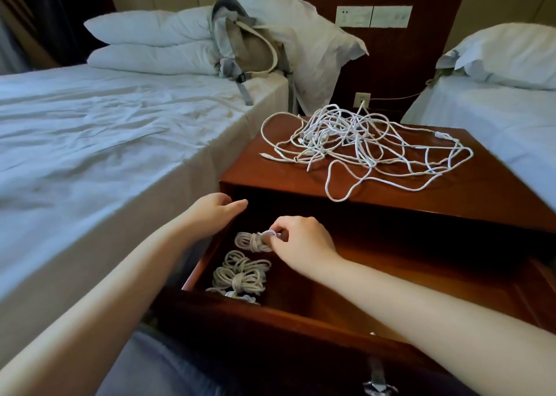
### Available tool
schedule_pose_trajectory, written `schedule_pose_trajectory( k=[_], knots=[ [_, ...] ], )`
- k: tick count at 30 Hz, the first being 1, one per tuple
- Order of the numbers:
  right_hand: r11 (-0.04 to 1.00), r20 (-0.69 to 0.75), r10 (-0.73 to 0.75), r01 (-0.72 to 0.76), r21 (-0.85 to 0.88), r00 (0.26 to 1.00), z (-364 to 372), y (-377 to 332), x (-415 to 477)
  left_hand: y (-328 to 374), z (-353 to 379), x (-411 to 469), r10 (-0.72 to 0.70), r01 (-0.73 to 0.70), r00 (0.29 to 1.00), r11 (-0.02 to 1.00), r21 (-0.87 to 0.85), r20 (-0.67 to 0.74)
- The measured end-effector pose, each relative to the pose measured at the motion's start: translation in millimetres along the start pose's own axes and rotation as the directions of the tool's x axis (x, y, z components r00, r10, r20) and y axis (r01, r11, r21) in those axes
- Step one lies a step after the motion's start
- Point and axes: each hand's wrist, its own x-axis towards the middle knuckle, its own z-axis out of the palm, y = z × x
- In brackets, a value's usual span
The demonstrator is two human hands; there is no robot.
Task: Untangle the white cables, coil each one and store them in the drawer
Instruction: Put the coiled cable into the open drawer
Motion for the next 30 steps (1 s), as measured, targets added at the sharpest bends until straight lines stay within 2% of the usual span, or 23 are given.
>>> schedule_pose_trajectory(
  k=[4,11,16,19,23,27,30],
  knots=[
    [1.000,0.077,-0.024,0.025,-0.015,0.997,5.4,1.2,-1.4,0.0,6.0,0.3,0.021,-0.024,0.999,0.994,0.107,0.026],
    [0.998,0.210,-0.050,0.039,0.055,0.976,6.9,10.1,0.8,-1.7,10.3,-0.9,0.030,-0.032,0.999,0.985,0.170,0.016],
    [0.989,0.231,-0.113,0.132,-0.066,0.966,4.9,4.2,-1.8,-1.1,9.0,-3.6,0.043,-0.045,0.999,0.982,0.186,0.015],
    [0.986,0.175,-0.117,0.135,-0.095,0.978,4.9,2.6,-1.3,-0.2,8.6,-5.0,0.048,-0.049,0.999,0.983,0.178,0.011],
    [0.989,0.058,-0.149,0.149,0.016,0.987,-5.8,3.3,0.9,4.8,4.7,-7.7,0.087,-0.074,0.993,0.985,0.154,-0.080],
    [0.945,-0.211,-0.254,0.289,0.153,0.944,-26.4,1.0,5.0,29.7,-5.0,-5.9,0.196,-0.192,0.932,0.980,0.046,-0.306],
    [0.919,-0.389,-0.264,0.352,0.175,0.882,-44.6,2.2,8.4,60.5,-5.1,1.0,0.243,-0.280,0.890,0.959,-0.043,-0.385]
  ],
)
